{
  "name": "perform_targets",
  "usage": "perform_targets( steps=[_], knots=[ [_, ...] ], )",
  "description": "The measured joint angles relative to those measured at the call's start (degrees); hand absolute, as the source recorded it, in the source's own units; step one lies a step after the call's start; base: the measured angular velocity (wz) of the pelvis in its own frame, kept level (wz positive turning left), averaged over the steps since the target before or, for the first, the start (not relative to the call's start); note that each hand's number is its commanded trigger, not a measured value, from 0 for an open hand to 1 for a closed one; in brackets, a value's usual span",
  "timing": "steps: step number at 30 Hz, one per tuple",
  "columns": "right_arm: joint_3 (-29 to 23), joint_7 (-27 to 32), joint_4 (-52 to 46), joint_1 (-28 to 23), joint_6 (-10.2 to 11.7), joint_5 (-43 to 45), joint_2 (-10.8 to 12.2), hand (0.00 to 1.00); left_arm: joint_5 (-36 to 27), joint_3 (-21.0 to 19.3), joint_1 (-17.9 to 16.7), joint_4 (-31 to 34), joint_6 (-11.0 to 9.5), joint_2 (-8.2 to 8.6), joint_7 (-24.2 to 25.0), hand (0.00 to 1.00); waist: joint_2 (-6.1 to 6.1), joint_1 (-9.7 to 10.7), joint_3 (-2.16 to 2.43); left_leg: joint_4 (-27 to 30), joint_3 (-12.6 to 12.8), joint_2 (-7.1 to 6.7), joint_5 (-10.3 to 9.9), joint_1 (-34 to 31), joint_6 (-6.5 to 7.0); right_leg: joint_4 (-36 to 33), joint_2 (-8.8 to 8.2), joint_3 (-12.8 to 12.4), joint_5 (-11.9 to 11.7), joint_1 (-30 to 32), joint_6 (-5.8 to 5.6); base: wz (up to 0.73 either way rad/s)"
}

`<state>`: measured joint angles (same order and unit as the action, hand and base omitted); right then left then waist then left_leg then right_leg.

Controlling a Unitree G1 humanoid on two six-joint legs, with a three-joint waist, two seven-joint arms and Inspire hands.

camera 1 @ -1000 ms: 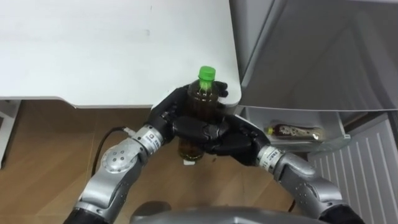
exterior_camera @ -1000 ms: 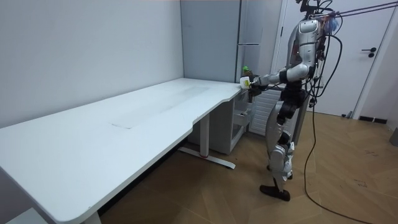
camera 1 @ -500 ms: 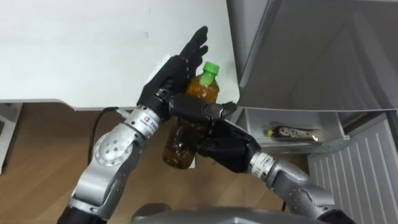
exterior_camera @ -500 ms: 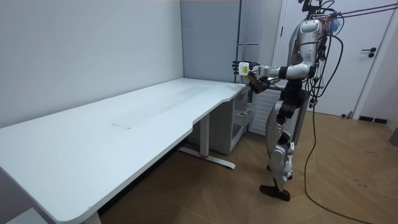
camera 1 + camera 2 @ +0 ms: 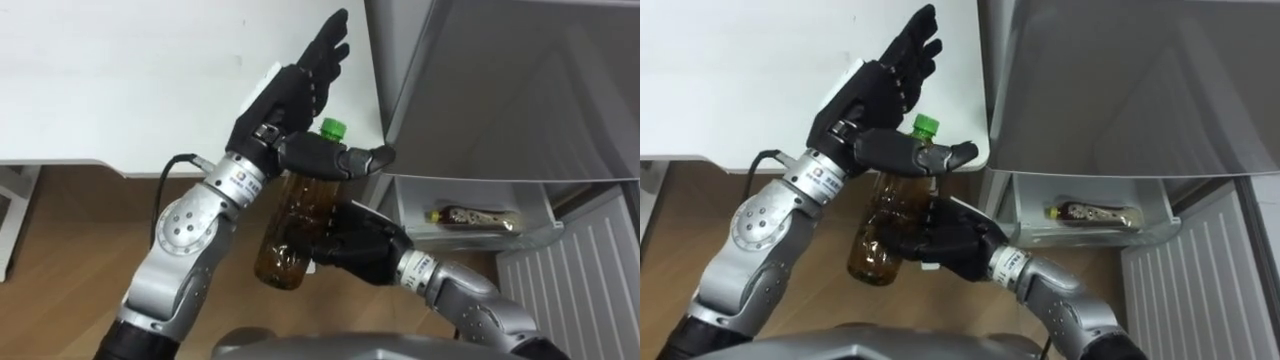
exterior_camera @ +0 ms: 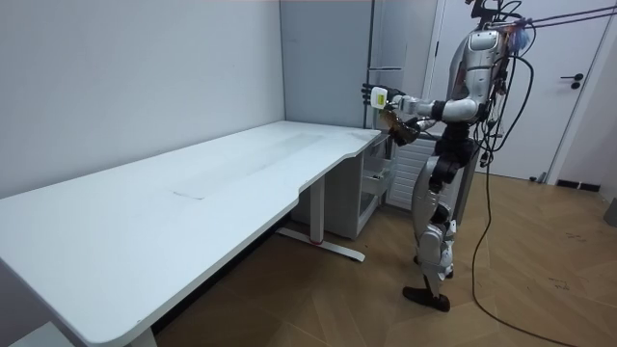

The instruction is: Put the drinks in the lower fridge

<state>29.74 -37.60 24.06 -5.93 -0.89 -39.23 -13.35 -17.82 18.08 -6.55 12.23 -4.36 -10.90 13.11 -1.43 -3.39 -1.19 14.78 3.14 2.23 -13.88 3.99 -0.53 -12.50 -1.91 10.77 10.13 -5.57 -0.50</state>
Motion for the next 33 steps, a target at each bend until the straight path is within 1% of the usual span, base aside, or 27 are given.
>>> perform_targets(
  steps=[3,5,7,8,10,11,12,13,14,16,17,19,20,21,22,23,25,26,28,29,30,32,33],
  knots=[
    [-0.4,-1.1,0.0,0.0,0.0,3.3,-0.1,1.00,0.0,-1.3,-0.2,3.6,-0.8,0.01,-1.3,0.00,0.30,-0.3,0.15,-0.1,-0.1,0.00,0.0,-0.1,-0.05,0.1,0.02,0.1,0.0,0.0,0.00,0.00],
    [-0.5,-1.4,0.0,0.0,0.0,3.5,-0.4,1.00,0.0,-2.6,-0.2,6.1,-1.4,0.03,-2.3,0.00,0.63,-0.6,0.25,-0.1,-0.1,0.01,0.0,-0.1,-0.05,0.2,0.03,0.1,0.0,0.0,0.00,0.00],
    [-1.2,-1.4,0.0,-0.1,0.0,4.3,-0.5,1.00,0.0,-5.1,-0.3,7.7,-3.2,-0.01,-4.2,0.00,1.03,-1.0,0.48,-0.3,-0.1,0.01,0.1,0.2,-0.08,0.2,0.04,0.3,0.0,-0.2,0.00,0.00],
    [-1.5,-1.4,0.0,-0.2,0.0,4.4,-0.5,1.00,0.0,-5.8,-0.2,7.8,-3.5,0.02,-4.9,0.00,1.11,-1.2,0.52,-0.4,0.0,0.03,0.1,0.4,-0.09,0.2,0.05,0.4,0.0,-0.3,0.00,0.00],
    [-3.3,-1.5,-0.4,-1.3,0.0,4.4,-0.5,1.00,0.1,-9.3,-0.4,8.0,-4.4,-0.38,-7.3,0.00,1.40,-1.9,0.70,-0.5,-0.1,0.06,0.1,0.7,-0.10,0.2,0.04,0.6,0.0,-0.6,0.00,0.00],
    [-3.9,-1.6,-0.6,-1.6,0.0,4.6,-0.5,1.00,0.1,-10.2,-0.4,8.1,-4.5,-0.57,-7.9,0.00,1.41,-1.9,0.71,-0.5,-0.1,0.06,0.1,0.7,-0.10,0.3,0.04,0.6,0.0,-0.6,0.00,0.00],
    [-5.3,-1.5,-1.3,-2.3,0.0,5.1,-0.5,1.00,0.8,-12.1,-0.5,8.4,-4.6,-0.61,-9.2,0.00,1.43,-2.1,0.72,-0.5,-0.2,0.03,0.1,0.7,-0.10,0.5,0.04,0.6,0.0,-0.7,0.00,0.00],
    [-6.7,-1.6,-2.0,-3.2,0.1,5.1,-0.7,1.00,1.5,-13.8,-0.6,8.9,-4.8,-0.62,-10.8,0.00,1.43,-2.8,0.72,-0.5,-0.2,0.00,0.1,0.7,-0.10,0.9,0.07,0.6,0.0,-0.9,0.05,0.00],
    [-7.2,-1.6,-2.3,-3.7,0.1,5.0,-0.9,1.00,2.0,-14.4,-0.6,9.1,-5.0,-0.63,-11.7,0.00,1.43,-3.1,0.72,-0.5,-0.2,0.00,0.1,0.7,-0.10,0.9,0.07,0.6,0.0,-0.9,0.05,0.00],
    [-9.1,-1.8,-2.4,-4.4,0.3,5.1,-1.2,1.00,3.5,-17.6,-0.6,9.3,-7.0,-0.47,-15.1,0.00,1.55,-3.7,0.64,-0.5,-0.4,-0.04,0.1,1.1,-0.10,1.0,0.07,0.9,0.0,-1.5,0.05,0.06],
    [-9.5,-1.8,-2.4,-4.7,0.4,5.3,-1.2,1.00,3.8,-18.5,-0.6,9.3,-7.5,-0.38,-15.8,0.00,1.61,-3.9,0.55,-0.8,-0.4,-0.03,0.1,1.5,-0.10,1.0,0.08,0.9,0.0,-1.7,0.05,0.00],
    [-10.2,-1.8,-2.5,-6.3,1.3,5.6,-1.2,1.00,4.1,-21.9,-0.9,9.3,-9.7,-0.38,-19.6,0.00,1.82,-5.2,0.43,-1.6,-0.4,0.01,0.2,2.8,-0.25,1.3,0.19,0.7,0.0,-2.7,0.04,-0.02],
    [-10.3,-1.9,-2.5,-6.7,1.5,5.6,-1.1,1.00,4.1,-22.7,-1.0,9.4,-10.3,-0.35,-20.6,0.00,2.05,-5.3,0.39,-1.6,-0.5,0.01,0.2,2.9,-0.25,1.8,0.23,0.7,0.0,-2.9,0.04,0.00],
    [-10.7,-2.0,-2.5,-7.4,1.6,6.0,-1.2,1.00,4.7,-24.3,-1.1,9.5,-11.1,-0.21,-22.8,0.00,2.16,-6.1,0.33,-1.7,-0.6,0.00,0.2,3.2,-0.25,2.0,0.25,0.7,0.0,-3.3,0.04,0.00],
    [-11.2,-2.0,-2.5,-8.3,1.8,6.4,-1.2,1.00,5.5,-26.0,-1.2,9.5,-11.6,-0.14,-24.6,0.00,2.31,-6.7,0.32,-1.9,-0.6,0.00,0.2,3.4,-0.25,2.0,0.24,0.8,0.0,-3.5,0.04,0.00],
    [-11.2,-2.0,-2.5,-8.8,1.8,6.4,-1.2,1.00,6.2,-26.9,-1.3,9.5,-11.9,-0.13,-25.7,0.00,2.42,-7.1,0.38,-2.0,-0.6,-0.01,0.2,3.5,-0.25,2.0,0.23,0.8,0.0,-3.5,0.04,0.00],
    [-11.3,-1.9,-2.5,-9.7,1.8,7.4,-1.3,1.00,7.7,-30.5,-2.3,9.5,-12.6,-0.16,-29.8,0.00,2.65,-7.9,0.36,-2.0,-0.7,-0.02,0.2,3.5,-0.27,2.0,0.24,1.0,0.0,-3.5,0.03,0.00],
    [-11.3,-1.9,-2.5,-9.9,1.8,7.7,-1.3,1.00,7.8,-31.4,-2.6,9.5,-12.7,-0.16,-30.7,0.00,2.66,-8.1,0.36,-2.0,-0.8,-0.02,0.2,3.5,-0.29,2.0,0.25,1.0,0.0,-3.5,0.03,0.05],
    [-11.4,-1.9,-2.5,-10.1,1.8,7.9,-1.5,1.00,7.8,-34.4,-3.5,9.3,-12.7,-0.22,-34.4,0.00,2.59,-8.6,0.40,-2.0,-1.0,-0.02,0.2,3.4,-0.31,2.1,0.22,1.3,0.0,-3.6,0.04,0.04],
    [-11.5,-1.9,-2.5,-10.1,1.8,7.9,-1.6,1.00,7.8,-35.0,-3.5,9.2,-12.7,-0.23,-35.3,0.00,2.57,-8.8,0.41,-2.0,-1.0,-0.04,0.2,3.4,-0.32,2.1,0.19,1.5,0.0,-3.6,0.04,0.04],
    [-11.7,-1.9,-2.5,-10.2,1.8,7.9,-1.6,1.00,7.7,-36.4,-3.8,9.0,-12.7,-0.26,-36.7,0.00,2.59,-9.5,0.47,-2.0,-1.1,-0.05,0.2,3.4,-0.33,2.2,0.12,1.9,0.0,-3.7,0.04,0.04],
    [-12.7,-1.7,-2.8,-11.2,1.8,8.0,-1.3,1.00,7.2,-38.4,-5.1,8.4,-13.3,-0.36,-38.4,0.00,2.65,-9.9,0.66,-2.1,-1.4,-0.24,0.2,3.6,-0.32,3.0,0.08,2.3,0.0,-4.3,0.04,0.10],
    [-13.1,-1.3,-3.2,-12.1,1.8,8.0,-1.2,1.00,6.9,-39.3,-6.1,7.4,-13.4,-0.62,-39.7,0.00,2.59,-10.0,0.92,-2.1,-1.8,-0.43,0.2,3.8,-0.31,3.3,0.00,2.6,0.0,-4.6,-0.04,0.13]
  ],
)
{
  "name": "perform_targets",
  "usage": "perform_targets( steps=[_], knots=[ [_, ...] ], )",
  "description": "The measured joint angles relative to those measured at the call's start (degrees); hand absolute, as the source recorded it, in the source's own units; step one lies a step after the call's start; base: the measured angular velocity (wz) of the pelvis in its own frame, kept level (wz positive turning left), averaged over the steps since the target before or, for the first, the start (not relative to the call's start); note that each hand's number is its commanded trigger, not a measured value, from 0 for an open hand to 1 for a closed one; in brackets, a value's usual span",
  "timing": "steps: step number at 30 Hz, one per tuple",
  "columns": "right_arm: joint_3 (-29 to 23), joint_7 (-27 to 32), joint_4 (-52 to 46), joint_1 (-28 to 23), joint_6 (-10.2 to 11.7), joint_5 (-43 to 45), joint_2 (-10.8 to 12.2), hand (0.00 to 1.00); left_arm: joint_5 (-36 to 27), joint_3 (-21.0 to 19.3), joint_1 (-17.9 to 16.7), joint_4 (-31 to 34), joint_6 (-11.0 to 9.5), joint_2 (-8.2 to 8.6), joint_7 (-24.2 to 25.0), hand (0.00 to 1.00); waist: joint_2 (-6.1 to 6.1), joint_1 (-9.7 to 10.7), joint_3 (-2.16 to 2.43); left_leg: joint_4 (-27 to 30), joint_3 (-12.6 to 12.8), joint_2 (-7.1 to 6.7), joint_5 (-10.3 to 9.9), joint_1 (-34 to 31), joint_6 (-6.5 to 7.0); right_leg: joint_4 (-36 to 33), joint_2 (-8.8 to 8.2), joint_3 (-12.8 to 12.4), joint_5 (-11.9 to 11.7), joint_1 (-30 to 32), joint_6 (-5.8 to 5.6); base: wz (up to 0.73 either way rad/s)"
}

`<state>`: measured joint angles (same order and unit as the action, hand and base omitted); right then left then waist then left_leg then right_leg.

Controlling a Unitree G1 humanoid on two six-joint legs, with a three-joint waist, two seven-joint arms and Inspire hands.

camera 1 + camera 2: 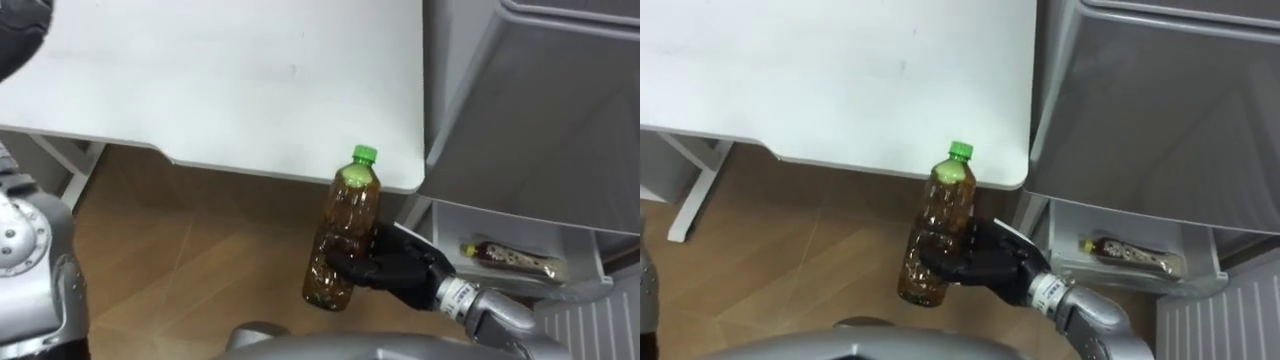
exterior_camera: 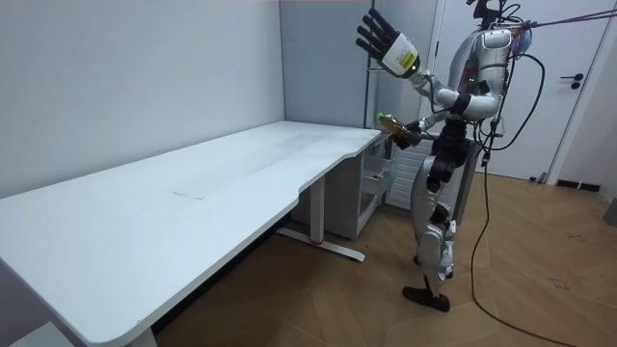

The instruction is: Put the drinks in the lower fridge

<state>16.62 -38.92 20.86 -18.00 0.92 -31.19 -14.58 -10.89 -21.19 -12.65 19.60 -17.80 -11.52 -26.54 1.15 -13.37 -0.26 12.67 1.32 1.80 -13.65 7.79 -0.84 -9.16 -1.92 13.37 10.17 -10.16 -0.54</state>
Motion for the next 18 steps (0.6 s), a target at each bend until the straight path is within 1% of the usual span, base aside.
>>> perform_targets(
  steps=[1,2,4,5,7,8,10,11,13,14,16,17,18],
  knots=[
    [0.1,0.5,-0.1,-0.4,-0.1,-0.3,0.1,1.00,-1.4,-0.7,-0.8,-0.9,0.0,-0.01,-1.3,0.00,-0.11,-0.6,0.47,-0.2,-0.1,-0.05,0.0,0.2,0.01,0.4,-0.02,0.1,0.0,-0.2,-0.01,0.09],
    [0.1,0.9,-0.1,-0.5,-0.1,-0.6,0.3,1.00,-2.4,-0.8,-1.0,-1.6,0.0,-0.01,-2.0,0.00,-0.07,-1.0,0.45,-0.2,-0.1,-0.05,0.0,0.6,0.01,0.5,-0.02,0.1,0.0,-0.4,-0.01,0.04],
    [0.3,2.1,-0.1,-0.7,-0.2,-0.9,0.5,1.00,-6.8,-1.0,-1.4,-5.5,0.0,-0.02,-4.5,0.00,0.00,-2.0,0.42,-0.5,-0.7,-0.22,0.0,0.7,0.02,0.6,-0.13,0.7,0.2,-1.1,-0.17,0.11],
    [0.3,2.2,-0.1,-0.7,-0.3,-1.1,0.5,1.00,-7.8,-1.0,-1.5,-6.6,0.0,-0.02,-5.2,0.00,-0.02,-2.4,0.43,-0.7,-0.8,-0.27,0.1,0.7,0.06,0.6,-0.16,0.7,0.2,-1.0,-0.17,0.09],
    [0.3,3.8,-0.9,-0.8,-1.0,-1.3,0.9,1.00,-10.0,-1.2,-2.3,-11.2,0.0,-0.02,-7.6,0.00,-0.07,-3.8,0.45,-1.5,-1.2,-0.47,0.6,0.9,0.11,0.6,-0.29,0.9,0.2,-0.9,-0.17,0.05],
    [0.2,4.2,-1.1,-0.8,-1.1,-1.3,1.0,1.00,-10.9,-1.2,-2.6,-12.4,0.0,-0.03,-8.1,0.00,-0.07,-4.2,0.46,-1.4,-1.3,-0.50,0.6,0.9,0.13,0.7,-0.32,0.9,0.2,-0.8,-0.19,0.09],
    [0.4,5.6,-2.6,-0.7,-1.3,-2.2,1.2,1.00,-15.6,-1.0,-4.9,-17.1,0.0,-0.02,-9.5,0.00,-0.08,-4.6,0.45,-1.4,-1.7,-0.70,0.6,0.9,0.19,0.7,-0.50,1.4,0.4,-0.7,-0.30,0.08],
    [0.5,5.8,-2.8,-0.7,-1.3,-2.7,1.2,1.00,-16.4,-0.9,-5.5,-18.6,0.0,-0.02,-9.8,0.00,-0.08,-4.8,0.44,-1.4,-1.7,-0.72,0.6,0.9,0.19,0.8,-0.52,1.5,0.4,-0.7,-0.32,0.05],
    [1.8,7.5,-2.9,-0.7,-1.3,-6.2,1.5,1.00,-20.3,1.3,-7.2,-24.6,0.1,-0.05,-11.8,0.00,-0.37,-5.5,0.40,-1.5,-2.1,-0.82,0.6,0.7,0.19,1.3,-0.52,1.8,0.4,-0.8,-0.35,0.06],
    [2.3,8.1,-2.9,-0.6,-1.3,-7.0,1.6,1.00,-21.3,2.1,-7.4,-26.3,0.2,-0.05,-12.1,0.00,-0.38,-5.8,0.39,-1.6,-2.1,-0.82,0.6,0.7,0.19,1.3,-0.50,1.7,0.4,-0.8,-0.35,0.04],
    [3.3,9.3,-2.9,0.1,-2.4,-7.5,1.9,1.00,-26.2,5.0,-9.0,-32.4,1.0,-0.03,-12.0,0.00,-0.59,-5.9,0.35,-1.9,-1.8,-0.78,0.6,0.6,0.19,1.4,-0.48,1.8,0.4,-0.8,-0.36,0.00],
    [3.5,9.7,-2.9,0.1,-2.5,-7.5,2.1,1.00,-27.2,5.7,-9.3,-34.0,1.4,-0.04,-11.9,0.00,-0.65,-5.9,0.32,-1.9,-1.7,-0.78,0.6,0.6,0.19,1.4,-0.48,1.8,0.4,-0.8,-0.37,0.00],
    [3.7,10.5,-2.9,0.4,-3.4,-7.5,2.5,1.00,-29.1,6.9,-9.5,-37.8,2.2,-0.04,-11.5,0.00,-0.82,-5.8,0.29,-2.1,-1.7,-0.77,0.6,0.5,0.19,1.4,-0.48,1.9,0.4,-0.8,-0.42,0.00]
  ],
)
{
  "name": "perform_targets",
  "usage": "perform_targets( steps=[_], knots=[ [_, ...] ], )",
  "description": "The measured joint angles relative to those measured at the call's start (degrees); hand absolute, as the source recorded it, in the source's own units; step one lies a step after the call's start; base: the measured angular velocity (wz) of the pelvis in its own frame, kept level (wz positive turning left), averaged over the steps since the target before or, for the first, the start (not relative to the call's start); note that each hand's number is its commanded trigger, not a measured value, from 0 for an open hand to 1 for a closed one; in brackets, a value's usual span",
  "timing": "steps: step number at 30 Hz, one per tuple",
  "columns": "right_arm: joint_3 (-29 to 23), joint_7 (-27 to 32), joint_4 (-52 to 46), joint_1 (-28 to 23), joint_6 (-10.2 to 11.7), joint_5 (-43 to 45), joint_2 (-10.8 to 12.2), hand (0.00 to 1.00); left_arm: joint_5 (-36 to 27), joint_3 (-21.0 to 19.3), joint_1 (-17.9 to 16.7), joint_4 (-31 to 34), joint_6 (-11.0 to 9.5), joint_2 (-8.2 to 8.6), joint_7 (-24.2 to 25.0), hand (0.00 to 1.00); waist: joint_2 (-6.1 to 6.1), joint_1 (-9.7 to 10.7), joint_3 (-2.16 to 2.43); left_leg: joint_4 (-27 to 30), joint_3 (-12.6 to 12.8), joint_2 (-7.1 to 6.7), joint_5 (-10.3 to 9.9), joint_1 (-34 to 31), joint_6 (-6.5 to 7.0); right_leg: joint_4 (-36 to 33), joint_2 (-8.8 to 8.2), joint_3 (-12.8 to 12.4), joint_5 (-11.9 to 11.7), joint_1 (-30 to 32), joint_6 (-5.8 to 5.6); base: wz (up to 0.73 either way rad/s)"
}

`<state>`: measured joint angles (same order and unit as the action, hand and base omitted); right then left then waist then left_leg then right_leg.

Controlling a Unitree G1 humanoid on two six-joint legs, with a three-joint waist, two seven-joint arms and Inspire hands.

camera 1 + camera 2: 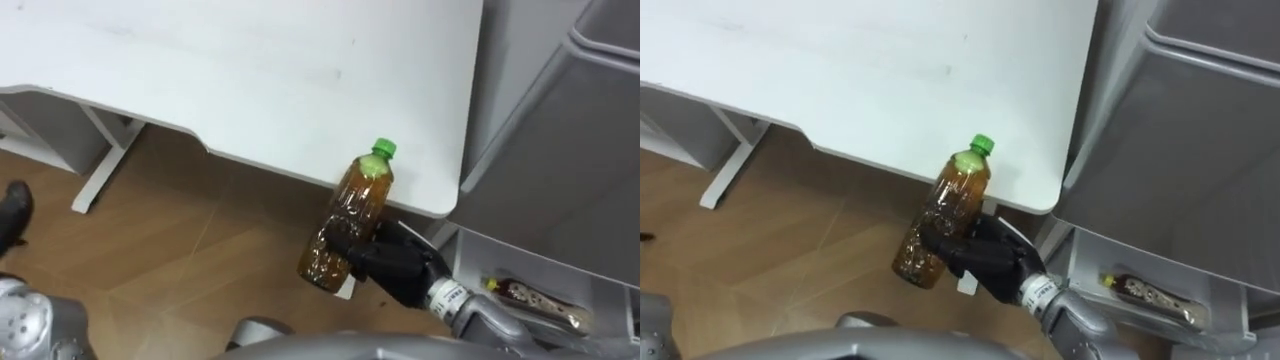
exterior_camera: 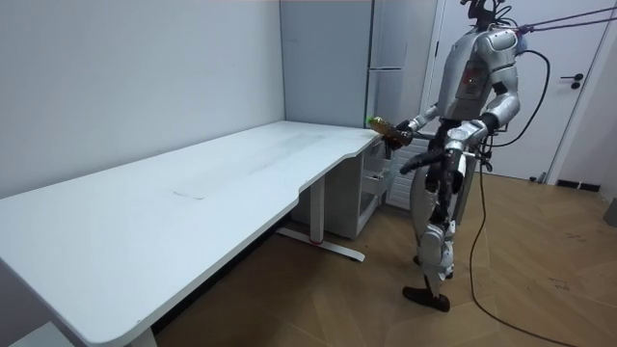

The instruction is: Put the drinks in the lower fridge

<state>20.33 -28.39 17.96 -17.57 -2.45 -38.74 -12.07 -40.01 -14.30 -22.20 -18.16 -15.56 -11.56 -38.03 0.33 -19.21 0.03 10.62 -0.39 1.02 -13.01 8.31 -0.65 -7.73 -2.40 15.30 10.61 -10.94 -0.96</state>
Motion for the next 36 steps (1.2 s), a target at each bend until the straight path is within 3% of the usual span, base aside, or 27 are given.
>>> perform_targets(
  steps=[4,12,17,22,27,32,36],
  knots=[
    [1.3,2.2,0.0,2.5,-2.8,-1.2,-0.3,1.00,-4.7,6.2,-0.6,-12.0,2.6,-0.06,2.7,0.00,-0.80,-0.1,-0.17,-0.2,0.3,0.00,0.0,-0.8,0.02,-0.1,0.01,-0.5,0.0,1.0,-0.02,-0.03],
    [2.1,2.8,0.1,3.2,-3.5,-11.9,-2.5,1.00,-3.8,13.8,-0.6,-32.4,9.8,-0.28,12.7,0.00,-1.00,2.2,-0.41,-0.1,0.2,0.11,0.0,-2.2,0.02,-0.5,0.07,0.0,0.0,1.9,0.00,0.02],
    [1.6,2.8,1.4,3.8,-3.9,-12.1,-3.0,1.00,5.3,16.3,-0.3,-38.8,14.4,-0.18,20.1,0.00,-1.16,4.9,-0.53,0.3,0.3,0.15,-0.1,-3.3,0.04,-1.0,0.05,-0.5,0.0,2.9,0.00,0.00],
    [1.5,2.4,3.4,5.1,-3.9,-11.5,-2.9,1.00,17.4,21.1,3.9,-41.6,19.0,0.10,26.8,0.00,-0.99,8.6,-0.60,1.3,0.3,0.19,-0.1,-4.8,0.05,-1.3,0.13,-1.1,-0.2,3.8,0.21,0.04],
    [1.3,2.1,3.7,5.1,-3.9,-10.2,-2.9,1.00,24.7,22.4,7.6,-41.5,19.4,0.20,30.9,0.00,-0.92,11.5,-0.57,1.4,0.5,0.21,-0.1,-4.7,0.04,-1.7,0.18,-1.4,-0.2,4.1,0.23,-0.03],
    [-0.1,1.9,3.9,5.0,-3.9,-7.9,-2.9,1.00,26.7,22.4,8.2,-41.5,19.4,-0.17,32.8,0.00,-1.00,13.9,-0.54,1.1,1.4,0.30,-0.1,-4.2,0.06,-1.9,0.25,-2.5,-0.2,4.4,0.23,-0.10],
    [-1.7,2.1,3.8,4.9,-3.2,-0.9,-2.9,1.00,26.8,22.3,8.6,-41.5,19.3,-0.49,33.8,0.00,-1.20,15.4,-0.47,1.0,1.8,0.33,-0.1,-3.9,0.07,-2.1,0.24,-3.3,-0.2,4.3,0.22,-0.07]
  ],
)
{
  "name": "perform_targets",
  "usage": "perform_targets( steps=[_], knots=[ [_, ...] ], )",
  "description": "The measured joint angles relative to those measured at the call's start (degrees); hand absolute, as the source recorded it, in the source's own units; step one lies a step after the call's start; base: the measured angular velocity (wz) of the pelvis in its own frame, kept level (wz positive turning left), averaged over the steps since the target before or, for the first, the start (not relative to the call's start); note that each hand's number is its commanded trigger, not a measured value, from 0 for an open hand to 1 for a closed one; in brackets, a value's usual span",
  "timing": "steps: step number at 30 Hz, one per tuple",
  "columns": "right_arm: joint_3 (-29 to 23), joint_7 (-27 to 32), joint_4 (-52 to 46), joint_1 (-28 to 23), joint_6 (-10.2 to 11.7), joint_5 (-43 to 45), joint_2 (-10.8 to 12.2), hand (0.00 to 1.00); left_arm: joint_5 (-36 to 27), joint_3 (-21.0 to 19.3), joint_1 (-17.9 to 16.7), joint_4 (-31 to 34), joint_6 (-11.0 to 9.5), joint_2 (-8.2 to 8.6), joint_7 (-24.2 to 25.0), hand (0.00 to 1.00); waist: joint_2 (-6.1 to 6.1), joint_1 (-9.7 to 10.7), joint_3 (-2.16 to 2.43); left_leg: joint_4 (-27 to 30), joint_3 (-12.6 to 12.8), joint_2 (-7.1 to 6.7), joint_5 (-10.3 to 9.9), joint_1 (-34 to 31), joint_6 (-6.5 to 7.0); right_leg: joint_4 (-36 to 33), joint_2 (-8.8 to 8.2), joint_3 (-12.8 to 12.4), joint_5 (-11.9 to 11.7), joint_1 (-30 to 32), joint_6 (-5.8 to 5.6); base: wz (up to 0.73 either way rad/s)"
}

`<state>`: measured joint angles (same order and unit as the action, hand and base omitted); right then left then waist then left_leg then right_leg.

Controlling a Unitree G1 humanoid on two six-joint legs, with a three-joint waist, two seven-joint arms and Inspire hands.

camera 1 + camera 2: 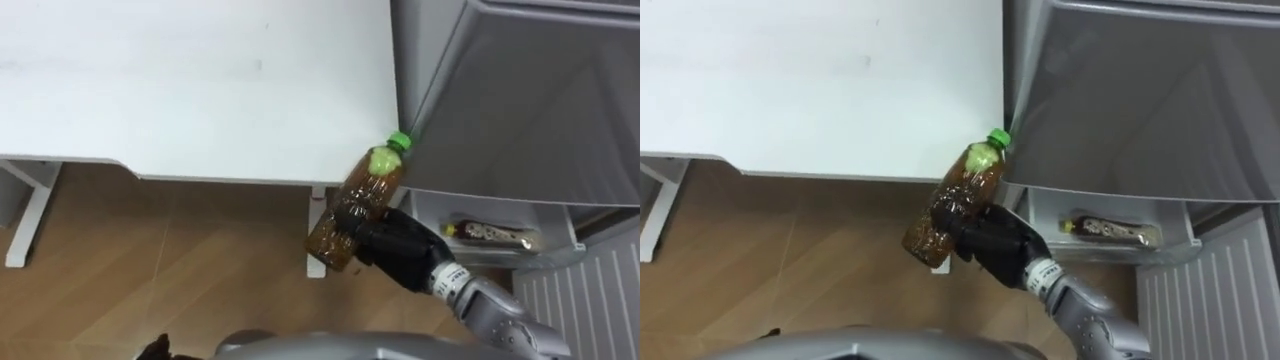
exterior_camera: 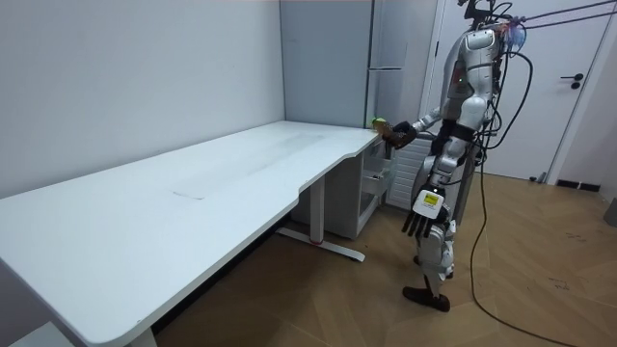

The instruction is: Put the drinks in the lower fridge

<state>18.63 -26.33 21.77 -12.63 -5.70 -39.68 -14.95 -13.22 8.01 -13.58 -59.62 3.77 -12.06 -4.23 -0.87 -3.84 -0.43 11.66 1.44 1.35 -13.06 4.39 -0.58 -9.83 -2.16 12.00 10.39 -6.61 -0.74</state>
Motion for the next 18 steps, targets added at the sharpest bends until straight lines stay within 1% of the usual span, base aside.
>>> perform_targets(
  steps=[1,2,4,6,11,13,15,18],
  knots=[
    [-0.5,0.1,-0.2,0.1,0.3,4.2,0.0,1.00,0.0,0.0,0.0,0.0,0.0,0.02,0.3,0.00,0.05,0.2,0.02,0.0,0.4,0.04,0.0,0.3,0.00,-0.1,0.06,-0.9,0.0,0.0,0.00,-0.14],
    [-1.0,0.1,-0.7,0.1,0.4,6.6,0.0,1.00,0.1,0.0,0.0,0.0,0.0,0.02,0.3,0.00,0.07,0.3,0.03,0.0,0.6,0.06,0.0,0.3,0.01,-0.2,0.09,-1.0,0.0,0.1,0.01,-0.17],
    [-2.7,1.2,-2.8,0.0,0.4,14.8,0.2,1.00,0.4,-0.1,0.1,-0.1,-0.2,0.00,0.7,0.00,0.20,0.7,-0.01,-0.1,1.2,0.09,0.0,0.4,0.02,-0.8,0.11,-1.8,0.0,0.8,0.03,-0.17],
    [-3.8,2.2,-3.1,0.0,0.7,18.8,0.3,1.00,0.4,0.0,0.0,-0.1,-0.4,0.01,0.7,0.00,0.25,0.7,0.01,-0.1,1.8,0.14,0.0,0.5,0.05,-0.9,0.20,-2.6,-0.1,1.0,0.03,-0.16],
    [-4.4,6.5,-3.1,0.0,1.7,24.0,0.2,1.00,0.3,0.0,0.1,-0.1,-0.6,0.04,0.7,0.00,0.37,1.2,0.01,-0.4,3.0,0.34,0.1,1.2,0.13,-0.9,0.36,-3.7,-0.5,1.0,0.08,-0.14],
    [-4.5,8.8,-2.4,0.0,2.0,27.7,0.5,1.00,0.3,0.0,0.2,-0.1,-1.3,0.05,0.7,0.00,0.49,1.9,-0.02,-0.4,3.2,0.35,0.1,1.2,0.14,-0.8,0.41,-4.0,-0.7,1.0,0.05,-0.05],
    [-4.6,10.0,-1.3,0.0,2.0,29.2,0.6,1.00,0.4,0.0,0.4,-0.1,-1.7,0.07,0.7,0.00,0.52,2.6,-0.02,-0.3,3.2,0.30,0.1,1.1,0.17,-0.8,0.37,-4.0,-0.7,1.0,0.04,0.00],
    [-6.1,11.8,1.0,-0.1,2.0,33.6,1.3,1.00,0.4,-0.2,1.5,-0.1,-1.8,0.15,0.7,0.00,0.75,3.3,-0.01,-0.3,3.2,0.29,0.1,0.8,0.17,-0.7,0.38,-4.4,-0.7,1.4,0.03,-0.02]
  ],
)
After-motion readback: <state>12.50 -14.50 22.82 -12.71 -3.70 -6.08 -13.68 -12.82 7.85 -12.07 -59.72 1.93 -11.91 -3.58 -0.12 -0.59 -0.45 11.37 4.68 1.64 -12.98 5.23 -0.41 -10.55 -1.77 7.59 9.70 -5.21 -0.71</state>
